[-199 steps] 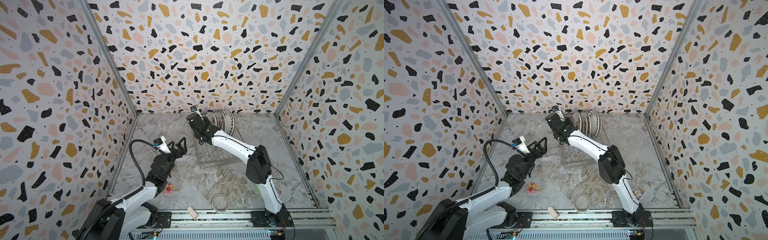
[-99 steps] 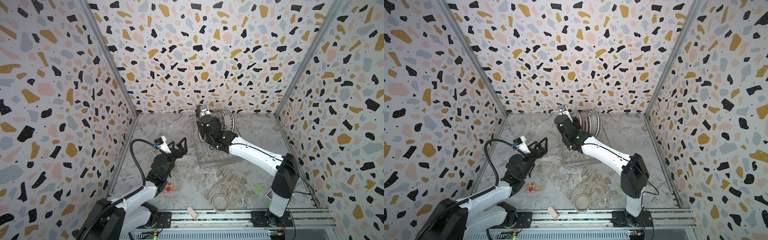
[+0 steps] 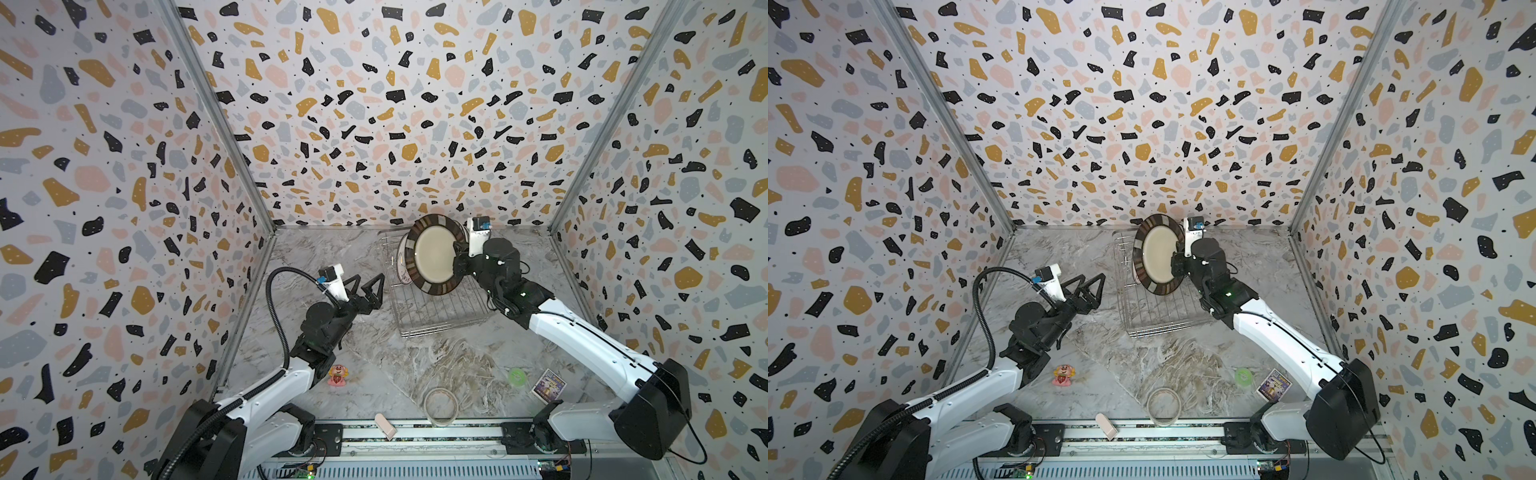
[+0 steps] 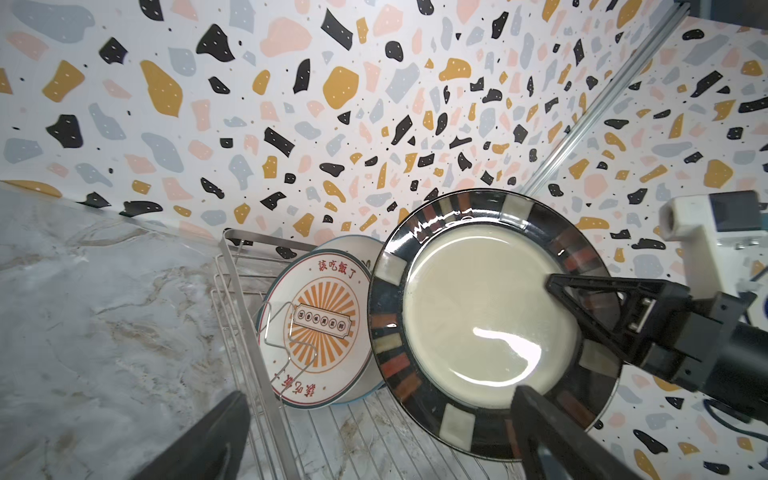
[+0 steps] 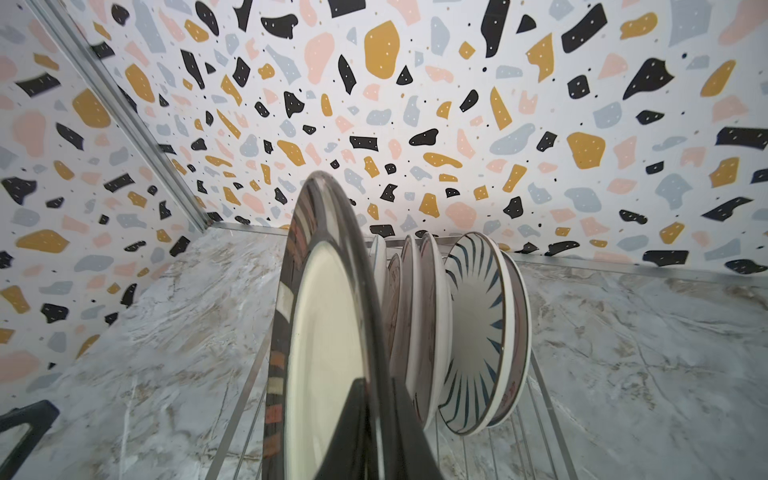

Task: Unload the plates from the dish rack
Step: 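Lift the dark plate from the rack with the right gripper while the left approaches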

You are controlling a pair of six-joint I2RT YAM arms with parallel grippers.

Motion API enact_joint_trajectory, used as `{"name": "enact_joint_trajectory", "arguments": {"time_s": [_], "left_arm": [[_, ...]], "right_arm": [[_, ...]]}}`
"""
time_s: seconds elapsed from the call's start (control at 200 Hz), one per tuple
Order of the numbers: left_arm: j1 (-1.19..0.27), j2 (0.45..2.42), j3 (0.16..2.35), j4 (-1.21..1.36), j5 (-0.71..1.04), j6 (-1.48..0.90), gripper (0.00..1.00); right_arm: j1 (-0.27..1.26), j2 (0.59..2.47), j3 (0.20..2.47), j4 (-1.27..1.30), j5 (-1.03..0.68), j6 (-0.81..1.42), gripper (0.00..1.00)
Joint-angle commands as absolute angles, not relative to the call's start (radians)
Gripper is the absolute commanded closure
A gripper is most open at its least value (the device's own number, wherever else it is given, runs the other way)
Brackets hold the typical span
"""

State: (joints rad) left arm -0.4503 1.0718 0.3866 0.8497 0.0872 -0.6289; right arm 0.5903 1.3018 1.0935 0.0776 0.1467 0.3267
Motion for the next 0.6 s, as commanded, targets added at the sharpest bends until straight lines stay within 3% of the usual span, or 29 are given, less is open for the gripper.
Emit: {"name": "enact_joint_trajectory", "arguments": {"time_s": [0.0,0.11,0.27,0.426,0.596], "left_arm": [[-0.455,1.065,0.372,0.948,0.195,-0.656,0.0],[-0.474,1.067,0.342,1.006,0.215,-0.715,0.0],[-0.477,1.124,0.34,1.034,0.247,-0.781,0.0],[-0.509,1.163,0.337,1.132,0.308,-0.843,0.1],[-0.553,1.131,0.354,1.036,0.22,-0.799,0.22]], "right_arm": [[0.517,1.217,1.053,0.332,-0.203,0.505,0.97],[0.434,1.21,0.977,0.457,-0.409,0.613,0.97],[0.402,1.214,0.91,0.592,-0.548,0.708,0.98],[0.395,1.236,0.859,0.714,-0.62,0.784,0.98],[0.396,1.265,0.845,0.744,-0.627,0.798,0.98]]}}
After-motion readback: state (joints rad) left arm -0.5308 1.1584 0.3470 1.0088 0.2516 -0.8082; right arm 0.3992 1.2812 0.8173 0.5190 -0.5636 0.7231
